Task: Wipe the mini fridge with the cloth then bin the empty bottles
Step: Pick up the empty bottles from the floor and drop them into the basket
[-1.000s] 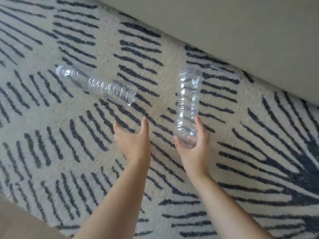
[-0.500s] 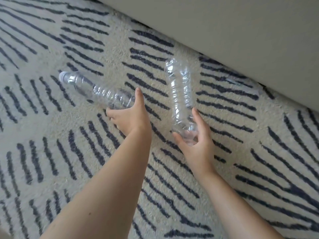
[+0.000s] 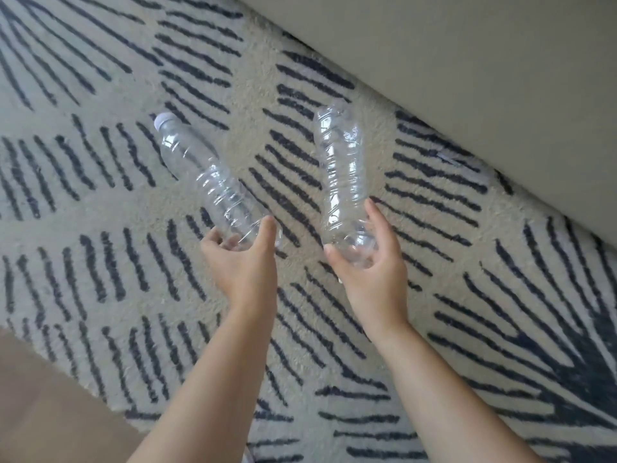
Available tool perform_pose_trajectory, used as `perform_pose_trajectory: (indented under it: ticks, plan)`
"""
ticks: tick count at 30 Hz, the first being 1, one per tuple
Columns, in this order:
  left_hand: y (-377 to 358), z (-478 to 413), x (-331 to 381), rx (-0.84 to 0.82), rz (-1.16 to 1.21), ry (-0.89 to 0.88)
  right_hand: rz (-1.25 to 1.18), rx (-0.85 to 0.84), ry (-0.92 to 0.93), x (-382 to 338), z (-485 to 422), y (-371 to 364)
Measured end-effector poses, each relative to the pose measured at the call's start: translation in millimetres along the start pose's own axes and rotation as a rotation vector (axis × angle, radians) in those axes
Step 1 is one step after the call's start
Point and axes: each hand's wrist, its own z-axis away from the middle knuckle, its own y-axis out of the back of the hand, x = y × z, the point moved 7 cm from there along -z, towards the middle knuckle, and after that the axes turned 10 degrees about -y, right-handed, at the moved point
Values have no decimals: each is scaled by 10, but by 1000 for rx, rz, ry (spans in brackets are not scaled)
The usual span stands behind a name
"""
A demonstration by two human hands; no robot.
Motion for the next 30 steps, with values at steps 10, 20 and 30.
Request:
perform_pose_trajectory:
  ticks: [10, 20, 30]
  plan:
    - [1265, 1092, 927, 93, 122, 131, 47, -138, -113, -1178, 1157, 222]
    - [2171, 2070, 2689, 135, 233, 30, 149, -285, 103, -3438, 2174, 301]
    - [3055, 3231, 4230, 122, 341, -132, 196, -303, 269, -5211, 3289, 839]
